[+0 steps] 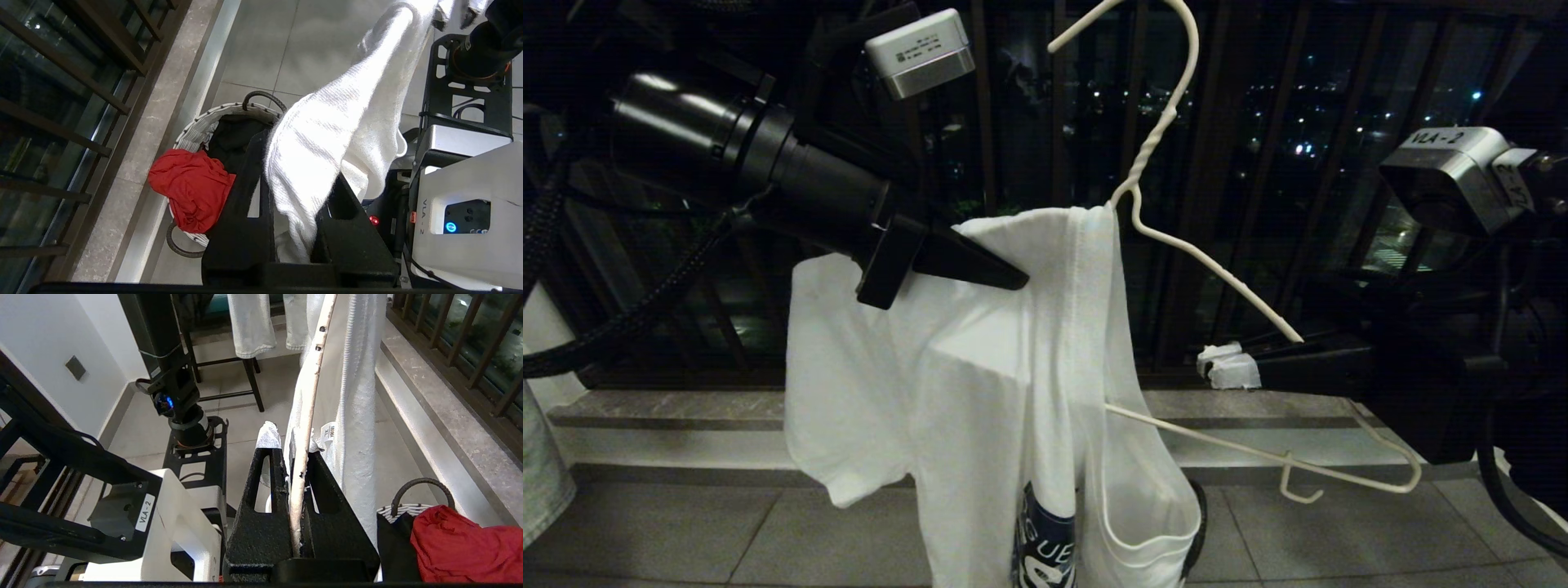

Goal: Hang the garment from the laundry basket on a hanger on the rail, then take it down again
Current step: Hang the clothes on the clothes rack

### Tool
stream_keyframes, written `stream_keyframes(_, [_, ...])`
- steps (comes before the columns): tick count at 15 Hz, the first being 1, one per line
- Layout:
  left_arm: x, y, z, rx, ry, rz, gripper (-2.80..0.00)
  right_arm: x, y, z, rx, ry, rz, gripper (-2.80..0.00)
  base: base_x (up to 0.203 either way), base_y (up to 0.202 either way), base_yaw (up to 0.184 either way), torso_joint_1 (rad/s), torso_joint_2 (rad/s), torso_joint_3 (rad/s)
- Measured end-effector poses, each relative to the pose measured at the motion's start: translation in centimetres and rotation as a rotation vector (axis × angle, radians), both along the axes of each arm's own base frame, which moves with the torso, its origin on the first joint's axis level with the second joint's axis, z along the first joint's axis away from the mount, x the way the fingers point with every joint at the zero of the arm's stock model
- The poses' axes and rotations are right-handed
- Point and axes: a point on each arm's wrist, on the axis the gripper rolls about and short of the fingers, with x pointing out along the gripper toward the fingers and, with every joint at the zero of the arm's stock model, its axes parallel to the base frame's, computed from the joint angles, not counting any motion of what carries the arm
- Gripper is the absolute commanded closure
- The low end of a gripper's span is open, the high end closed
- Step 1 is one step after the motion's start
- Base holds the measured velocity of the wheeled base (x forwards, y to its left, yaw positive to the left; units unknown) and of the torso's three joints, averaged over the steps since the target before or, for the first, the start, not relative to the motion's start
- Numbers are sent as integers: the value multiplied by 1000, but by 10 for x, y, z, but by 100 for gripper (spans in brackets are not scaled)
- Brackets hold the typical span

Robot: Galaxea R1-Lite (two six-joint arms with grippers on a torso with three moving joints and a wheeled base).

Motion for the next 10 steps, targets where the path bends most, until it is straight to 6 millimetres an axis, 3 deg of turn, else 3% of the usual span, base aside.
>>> stream_keyframes(1, [0, 0, 0, -1, -2, 0, 0, 0, 0, 0, 0, -2, 0, 0, 0, 0, 0, 0, 0, 0])
stream_keyframes(2, [-1, 1, 1, -2, -4, 2, 0, 0, 0, 0, 0, -4, -2, -280, 0, 0, 0, 0, 0, 0])
stream_keyframes(10, [-7, 5, 7, -14, -23, 7, 0, 9, -10, 5, 19, -47, -58, -280, 0, 0, 0, 0, 0, 0])
